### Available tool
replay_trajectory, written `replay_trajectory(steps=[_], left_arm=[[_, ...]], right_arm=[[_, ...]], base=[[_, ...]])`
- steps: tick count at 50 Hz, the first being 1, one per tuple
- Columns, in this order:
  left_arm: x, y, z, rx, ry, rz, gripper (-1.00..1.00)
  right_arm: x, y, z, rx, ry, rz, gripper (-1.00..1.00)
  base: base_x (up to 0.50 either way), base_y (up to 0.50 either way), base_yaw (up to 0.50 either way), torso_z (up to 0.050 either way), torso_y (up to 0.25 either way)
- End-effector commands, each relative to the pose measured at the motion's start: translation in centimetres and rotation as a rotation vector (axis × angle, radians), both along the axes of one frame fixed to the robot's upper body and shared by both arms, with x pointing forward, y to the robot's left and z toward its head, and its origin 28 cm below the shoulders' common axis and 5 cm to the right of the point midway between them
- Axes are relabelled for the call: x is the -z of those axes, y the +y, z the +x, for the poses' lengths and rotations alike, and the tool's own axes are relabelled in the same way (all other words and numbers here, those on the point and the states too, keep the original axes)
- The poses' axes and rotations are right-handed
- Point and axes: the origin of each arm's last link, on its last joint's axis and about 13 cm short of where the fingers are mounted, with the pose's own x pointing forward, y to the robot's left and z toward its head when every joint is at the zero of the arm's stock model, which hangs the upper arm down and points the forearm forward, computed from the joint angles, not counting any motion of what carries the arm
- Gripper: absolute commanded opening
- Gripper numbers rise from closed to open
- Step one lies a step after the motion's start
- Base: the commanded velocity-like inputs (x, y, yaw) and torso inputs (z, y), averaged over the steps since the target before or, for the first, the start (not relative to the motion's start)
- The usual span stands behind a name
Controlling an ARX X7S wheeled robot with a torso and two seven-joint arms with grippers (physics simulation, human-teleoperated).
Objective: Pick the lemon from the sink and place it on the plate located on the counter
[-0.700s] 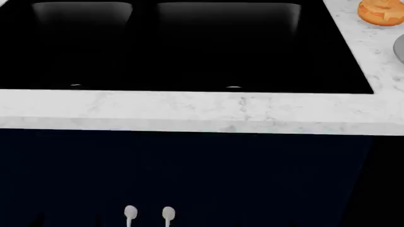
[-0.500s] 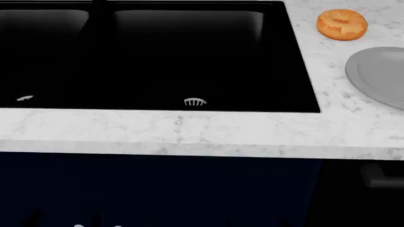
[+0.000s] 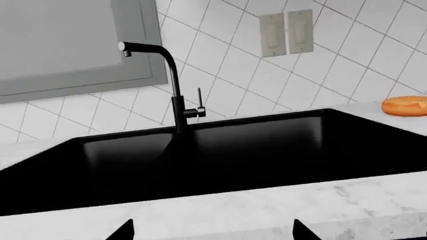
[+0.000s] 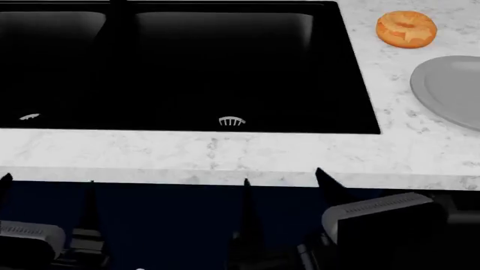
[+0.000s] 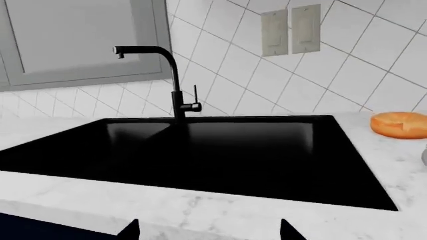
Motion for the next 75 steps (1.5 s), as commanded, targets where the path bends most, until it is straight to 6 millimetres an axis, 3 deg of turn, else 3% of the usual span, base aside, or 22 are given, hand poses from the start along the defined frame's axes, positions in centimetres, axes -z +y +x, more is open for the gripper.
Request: replay_trajectory(steps=[1,9,15,45,75], left_arm=[[-5.5,0.3,1.0,0.018,-0.047,0.056,1.0],[-8.4,1.1,2.7,0.047,-0.07,0.057,1.0],[-10.6,1.1,3.5,0.057,-0.095,0.071,1.0],[-10.3,0.9,2.8,0.082,-0.089,0.064,1.0],[-10.8,0.5,2.9,0.079,-0.092,0.08,1.0]], right_arm=[[-4.6,0.0,0.6,-0.021,-0.048,-0.041,1.0],[-9.1,-0.1,2.1,-0.023,-0.104,-0.049,1.0],[-10.6,-0.2,3.2,-0.033,-0.112,-0.051,1.0],[-10.2,-1.1,2.8,-0.018,-0.132,-0.043,1.0],[-10.3,-1.6,2.6,0.004,-0.147,-0.058,1.0]], base=[[0.0,0.0,0.0,0.0,0.0],[0.0,0.0,0.0,0.0,0.0],[0.0,0.0,0.0,0.0,0.0],[0.0,0.0,0.0,0.0,0.0],[0.02,0.5,0.0,0.0,0.0]])
